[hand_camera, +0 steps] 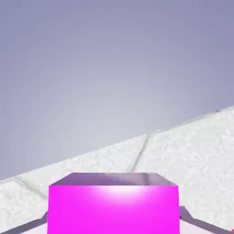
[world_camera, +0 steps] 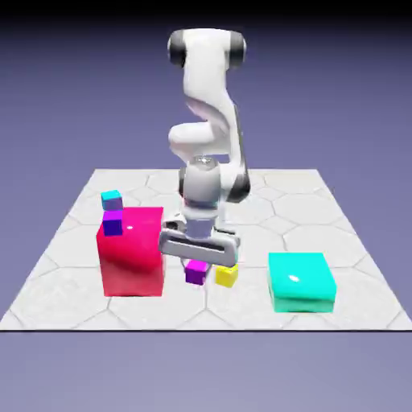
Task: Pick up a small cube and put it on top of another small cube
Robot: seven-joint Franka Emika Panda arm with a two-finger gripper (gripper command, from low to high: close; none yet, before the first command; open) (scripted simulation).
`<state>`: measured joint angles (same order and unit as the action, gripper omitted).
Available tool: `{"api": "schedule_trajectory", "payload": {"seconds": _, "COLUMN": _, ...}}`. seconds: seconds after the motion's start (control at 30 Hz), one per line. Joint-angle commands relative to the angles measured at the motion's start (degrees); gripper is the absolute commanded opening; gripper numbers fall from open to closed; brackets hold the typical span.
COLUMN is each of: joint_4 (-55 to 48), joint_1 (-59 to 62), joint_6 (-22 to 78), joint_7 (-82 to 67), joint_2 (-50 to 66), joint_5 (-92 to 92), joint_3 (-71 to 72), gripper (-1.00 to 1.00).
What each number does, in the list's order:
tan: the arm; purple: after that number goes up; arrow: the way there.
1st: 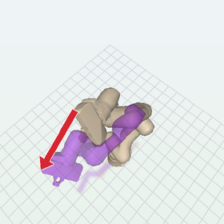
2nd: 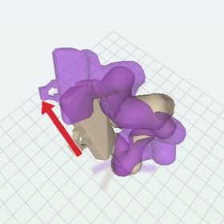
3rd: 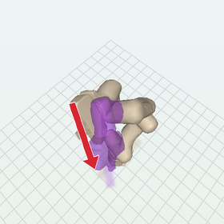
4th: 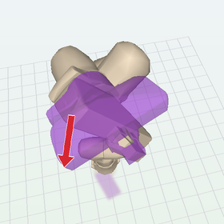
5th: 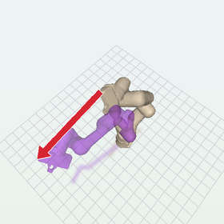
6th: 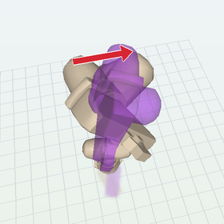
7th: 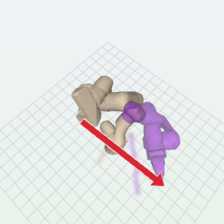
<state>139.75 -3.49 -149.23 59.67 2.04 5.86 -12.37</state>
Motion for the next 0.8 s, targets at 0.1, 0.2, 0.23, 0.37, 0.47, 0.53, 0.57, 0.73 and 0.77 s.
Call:
{"api": "schedule_trajectory", "payload": {"seconds": 0.1, "joint_4": -0.83, "joint_1": 4.29, "joint_6": 8.75, "joint_7": -7.56, "joint_2": -8.31, "joint_5": 0.70, "joint_3": -3.60, "gripper": -1.00}}
{"api": "schedule_trajectory", "payload": {"seconds": 0.2, "joint_4": -1.46, "joint_1": 7.84, "joint_6": 15.29, "joint_7": -13.26, "joint_2": -14.54, "joint_5": 1.19, "joint_3": -6.25, "gripper": -1.00}}
{"api": "schedule_trajectory", "payload": {"seconds": 0.23, "joint_4": -1.67, "joint_1": 9.02, "joint_6": 17.48, "joint_7": -15.16, "joint_2": -16.61, "joint_5": 1.35, "joint_3": -7.13, "gripper": -1.00}}
{"api": "schedule_trajectory", "payload": {"seconds": 0.37, "joint_4": -2.25, "joint_1": 12.35, "joint_6": 23.61, "joint_7": -20.51, "joint_2": -22.45, "joint_5": 1.80, "joint_3": -9.62, "gripper": -1.00}}
{"api": "schedule_trajectory", "payload": {"seconds": 0.47, "joint_4": 1.05, "joint_1": 12.07, "joint_6": 16.14, "joint_7": -21.58, "joint_2": -18.13, "joint_5": 0.61, "joint_3": -10.60, "gripper": -1.00}}
{"api": "schedule_trajectory", "payload": {"seconds": 0.53, "joint_4": 2.74, "joint_1": 11.93, "joint_6": 12.32, "joint_7": -22.13, "joint_2": -15.92, "joint_5": 0.00, "joint_3": -11.11, "gripper": -1.00}}
{"api": "schedule_trajectory", "payload": {"seconds": 0.57, "joint_4": 2.75, "joint_1": 11.93, "joint_6": 12.32, "joint_7": -22.14, "joint_2": -15.92, "joint_5": 0.00, "joint_3": -11.11, "gripper": 1.00}}
{"api": "schedule_trajectory", "payload": {"seconds": 0.73, "joint_4": -1.66, "joint_1": 12.30, "joint_6": 22.28, "joint_7": -20.70, "joint_2": -21.68, "joint_5": 1.59, "joint_3": -9.79, "gripper": 1.00}}
{"api": "schedule_trajectory", "payload": {"seconds": 0.77, "joint_4": -2.25, "joint_1": 12.35, "joint_6": 23.61, "joint_7": -20.51, "joint_2": -22.45, "joint_5": 1.80, "joint_3": -9.62, "gripper": 1.00}}
